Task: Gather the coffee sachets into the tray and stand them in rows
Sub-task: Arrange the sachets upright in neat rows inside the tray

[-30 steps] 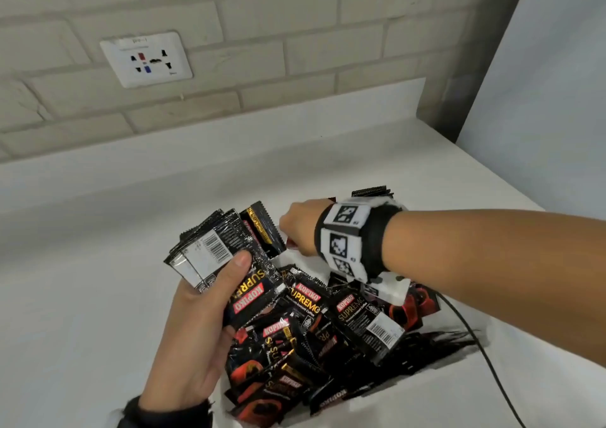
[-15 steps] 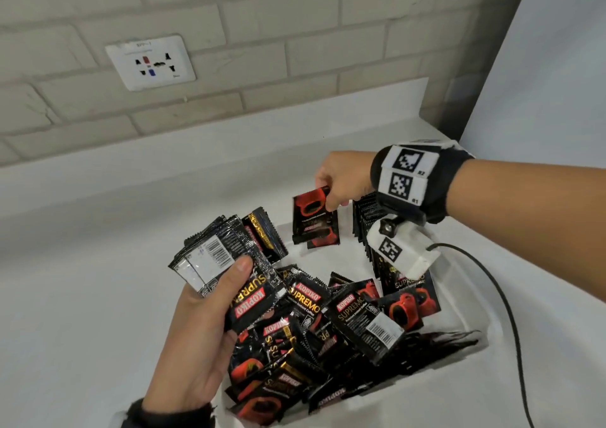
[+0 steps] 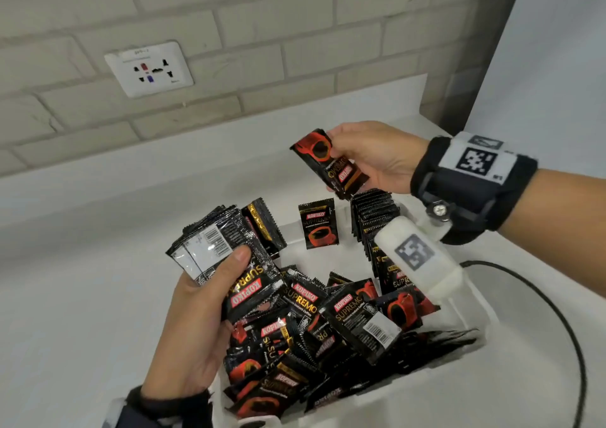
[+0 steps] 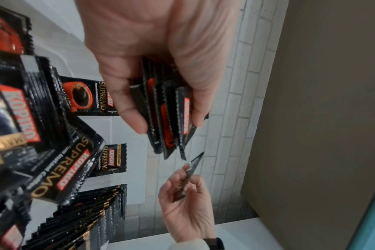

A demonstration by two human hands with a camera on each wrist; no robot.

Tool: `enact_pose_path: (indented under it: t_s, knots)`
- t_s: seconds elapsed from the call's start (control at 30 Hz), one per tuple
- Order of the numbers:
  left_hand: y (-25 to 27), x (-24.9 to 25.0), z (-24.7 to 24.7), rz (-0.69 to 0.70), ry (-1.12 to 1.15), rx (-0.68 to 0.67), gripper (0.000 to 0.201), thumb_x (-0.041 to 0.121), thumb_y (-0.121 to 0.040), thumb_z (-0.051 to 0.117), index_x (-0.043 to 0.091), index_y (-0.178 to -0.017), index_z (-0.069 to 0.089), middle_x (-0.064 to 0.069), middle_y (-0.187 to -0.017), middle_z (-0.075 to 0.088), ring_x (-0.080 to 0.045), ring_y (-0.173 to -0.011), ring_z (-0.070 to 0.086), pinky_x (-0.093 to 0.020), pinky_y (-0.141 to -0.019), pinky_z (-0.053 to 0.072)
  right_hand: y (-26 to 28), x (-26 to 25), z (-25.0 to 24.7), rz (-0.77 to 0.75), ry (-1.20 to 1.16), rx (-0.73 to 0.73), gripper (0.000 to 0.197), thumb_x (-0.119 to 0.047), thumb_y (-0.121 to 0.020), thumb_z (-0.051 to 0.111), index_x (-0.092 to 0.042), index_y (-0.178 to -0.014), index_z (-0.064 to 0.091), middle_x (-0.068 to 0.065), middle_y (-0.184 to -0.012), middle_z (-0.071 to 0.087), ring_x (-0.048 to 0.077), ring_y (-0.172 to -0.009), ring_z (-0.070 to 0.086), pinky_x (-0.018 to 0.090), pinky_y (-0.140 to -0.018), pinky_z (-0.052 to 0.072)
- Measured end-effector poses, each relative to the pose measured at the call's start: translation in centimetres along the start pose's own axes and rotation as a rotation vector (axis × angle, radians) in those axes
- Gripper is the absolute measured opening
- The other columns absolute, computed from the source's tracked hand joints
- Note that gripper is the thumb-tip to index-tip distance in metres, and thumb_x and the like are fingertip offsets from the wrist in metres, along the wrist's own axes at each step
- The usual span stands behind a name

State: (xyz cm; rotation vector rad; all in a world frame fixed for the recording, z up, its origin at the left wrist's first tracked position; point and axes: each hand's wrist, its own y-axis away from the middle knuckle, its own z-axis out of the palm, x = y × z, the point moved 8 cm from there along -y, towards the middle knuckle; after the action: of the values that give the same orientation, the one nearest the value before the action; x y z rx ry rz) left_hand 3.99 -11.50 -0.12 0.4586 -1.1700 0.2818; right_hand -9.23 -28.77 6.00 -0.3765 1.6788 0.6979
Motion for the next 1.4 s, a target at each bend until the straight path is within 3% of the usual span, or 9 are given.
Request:
enact_pose_path:
  t_s: [0.1, 0.27, 0.47, 0.6, 0.8, 0.97, 1.17, 1.27, 1.4]
  knots:
    - [0.2, -0.3, -0.2, -0.011, -0.015, 0.052, 0.097, 0.045, -0.01, 0.091, 0.001, -0.09, 0.061, -0.009, -0.063, 0.069, -0.019, -0.054, 0.068, -0.025, -0.044, 0.052, 1.0, 0.8, -1.0, 0.08, 0.007, -0.003, 0.019, -0.008, -0.094, 0.043, -0.017, -0.106, 0.055, 0.004, -0.08, 0.061, 0.014, -0.061, 0.061, 0.02, -0.046, 0.046]
    - [0.3, -0.1, -0.3, -0.018, -0.002, 0.055, 0.027, 0.027, -0.054, 0.069, 0.006, -0.071, 0.069, -0.005, -0.059, 0.068, -0.015, -0.051, 0.067, -0.024, -0.043, 0.053, 1.9, 1.2, -3.6, 0.119, -0.241, 0.104, 0.032, -0.005, -0.095, 0.043, -0.013, -0.126, 0.05, 0.01, -0.08, 0.059, 0.012, -0.048, 0.06, 0.013, -0.036, 0.042]
    - [0.4, -0.2, -0.8, -0.026, -0.009, 0.087, 0.018, 0.024, -0.061, 0.062, 0.017, -0.047, 0.072, -0.001, -0.053, 0.066, -0.01, -0.047, 0.064, -0.023, -0.046, 0.055, 2.1, 0.5, -5.1, 0.024, -0.366, 0.119, 0.045, 0.012, -0.085, 0.048, -0.008, -0.126, 0.046, 0.016, -0.11, 0.057, 0.018, -0.079, 0.059, 0.019, -0.065, 0.053]
    - [0.5, -0.4, -1.1, -0.031, -0.005, 0.091, 0.022, 0.024, -0.064, 0.059, 0.017, -0.047, 0.072, -0.002, -0.053, 0.066, -0.01, -0.047, 0.064, -0.024, -0.046, 0.055, 1.8, -0.6, -5.8, -0.094, -0.31, 0.161, 0.03, 0.014, -0.081, 0.053, -0.01, -0.1, 0.055, 0.009, -0.093, 0.062, 0.017, -0.082, 0.062, 0.024, -0.075, 0.053]
    - [0.5, 0.0, -1.8, -0.019, 0.004, 0.11, 0.022, 0.025, -0.064, 0.059, 0.01, -0.054, 0.072, 0.0, -0.055, 0.066, -0.01, -0.048, 0.065, -0.023, -0.044, 0.054, 0.8, -2.5, -3.7, -0.234, 0.38, 0.142, 0.017, -0.016, -0.085, 0.063, -0.03, -0.077, 0.061, -0.006, -0.085, 0.058, 0.011, -0.077, 0.059, 0.022, -0.056, 0.054]
    - [0.3, -0.1, -2.2, -0.017, 0.014, 0.109, 0.021, 0.024, -0.063, 0.059, 0.007, -0.062, 0.071, -0.002, -0.058, 0.068, -0.011, -0.05, 0.066, -0.022, -0.045, 0.054, -0.7, -1.4, 1.4, -0.184, 0.869, -0.119, 0.01, -0.016, -0.093, 0.051, -0.025, -0.091, 0.056, -0.01, -0.086, 0.045, 0.013, -0.074, 0.054, 0.019, -0.04, 0.049]
    - [0.3, -0.4, -2.5, -0.03, 0.049, 0.102, 0.016, 0.029, -0.051, 0.074, 0.013, -0.055, 0.074, -0.005, -0.06, 0.068, -0.014, -0.051, 0.065, -0.022, -0.045, 0.054, -2.1, 0.8, 4.5, -0.158, 1.242, -0.268, 0.034, 0.001, -0.091, 0.044, -0.018, -0.118, 0.051, 0.0, -0.099, 0.049, 0.019, -0.083, 0.05, 0.029, -0.066, 0.048]
    - [0.4, -0.5, -2.6, -0.038, 0.023, 0.105, 0.053, 0.041, -0.02, 0.092, 0.012, -0.061, 0.075, -0.009, -0.066, 0.07, -0.016, -0.055, 0.068, -0.023, -0.047, 0.054, -2.7, 1.0, 5.2, -0.249, 1.373, -0.211, 0.028, -0.005, -0.087, 0.056, -0.018, -0.111, 0.051, -0.005, -0.092, 0.046, 0.014, -0.083, 0.044, 0.024, -0.066, 0.033]
    - [0.2, -0.6, -2.7, -0.049, 0.039, 0.093, 0.05, 0.039, -0.023, 0.091, 0.011, -0.062, 0.075, -0.01, -0.068, 0.07, -0.016, -0.056, 0.068, -0.022, -0.047, 0.054, -3.6, 1.8, 5.6, -0.246, 1.429, -0.216, 0.025, -0.006, -0.088, 0.056, -0.016, -0.11, 0.056, 0.001, -0.103, 0.057, 0.021, -0.096, 0.054, 0.026, -0.071, 0.036]
